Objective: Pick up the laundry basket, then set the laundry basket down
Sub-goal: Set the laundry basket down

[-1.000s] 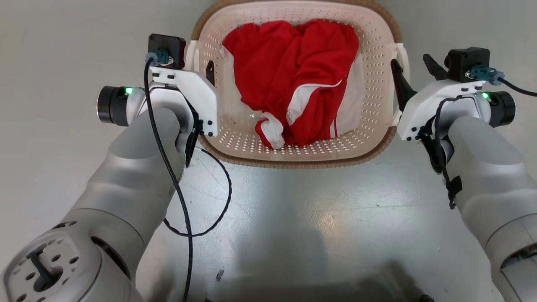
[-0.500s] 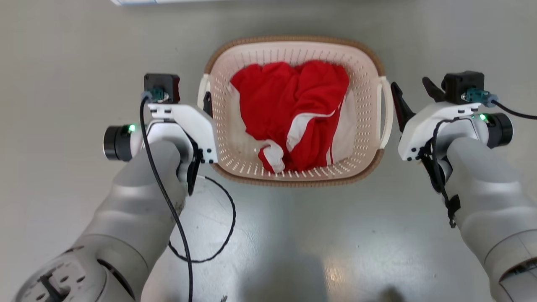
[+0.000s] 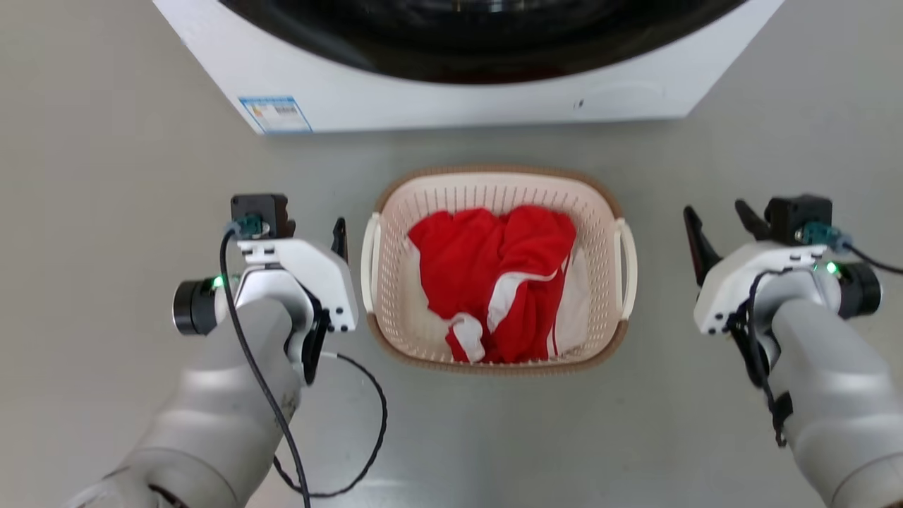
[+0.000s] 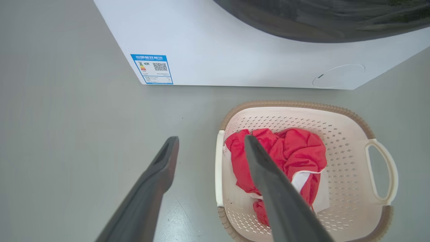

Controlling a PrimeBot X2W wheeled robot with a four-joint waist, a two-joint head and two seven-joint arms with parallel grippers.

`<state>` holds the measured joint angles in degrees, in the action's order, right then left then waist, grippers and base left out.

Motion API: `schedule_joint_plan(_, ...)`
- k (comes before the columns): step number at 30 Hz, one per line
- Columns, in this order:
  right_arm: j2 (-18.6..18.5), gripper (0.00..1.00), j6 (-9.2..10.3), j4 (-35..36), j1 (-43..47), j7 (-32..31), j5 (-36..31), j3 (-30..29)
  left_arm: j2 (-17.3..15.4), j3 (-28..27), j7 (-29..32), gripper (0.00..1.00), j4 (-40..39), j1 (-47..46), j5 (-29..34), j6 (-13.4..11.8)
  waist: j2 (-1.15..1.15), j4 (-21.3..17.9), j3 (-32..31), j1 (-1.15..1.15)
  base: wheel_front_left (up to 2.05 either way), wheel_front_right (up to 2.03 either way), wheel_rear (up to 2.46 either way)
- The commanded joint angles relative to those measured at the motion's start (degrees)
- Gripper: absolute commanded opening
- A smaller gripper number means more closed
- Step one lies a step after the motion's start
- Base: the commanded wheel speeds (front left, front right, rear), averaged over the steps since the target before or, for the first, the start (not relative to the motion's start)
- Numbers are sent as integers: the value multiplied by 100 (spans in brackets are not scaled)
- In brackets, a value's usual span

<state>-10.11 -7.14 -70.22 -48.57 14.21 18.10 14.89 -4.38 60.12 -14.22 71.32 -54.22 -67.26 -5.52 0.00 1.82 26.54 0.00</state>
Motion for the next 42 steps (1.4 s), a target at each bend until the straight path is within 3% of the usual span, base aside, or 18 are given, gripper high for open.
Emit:
schedule_joint_plan(1,33,100,-35,162,265,78,-81,44,-168,-161,-76,100,-111,116,90,-37,0,28,-380,0,0,0,0)
schedule_joint_plan(26,159,100,-35,1488,1731,78,-814,-371,-892,-2355,-77,100,-2114,2285,1932,-296,0,14,-2221,0,0,0,0)
schedule_joint_plan(37,112,100,-35,2598,2797,79,-1018,-834,-932,-3568,-77,100,-3603,3812,2860,-509,0,8,-2715,0,0,0,0)
schedule_joint_plan(42,166,100,-35,3058,3288,79,-1140,-1035,-887,-3896,-77,100,-4069,4293,3151,-490,0,-13,-2820,0,0,0,0)
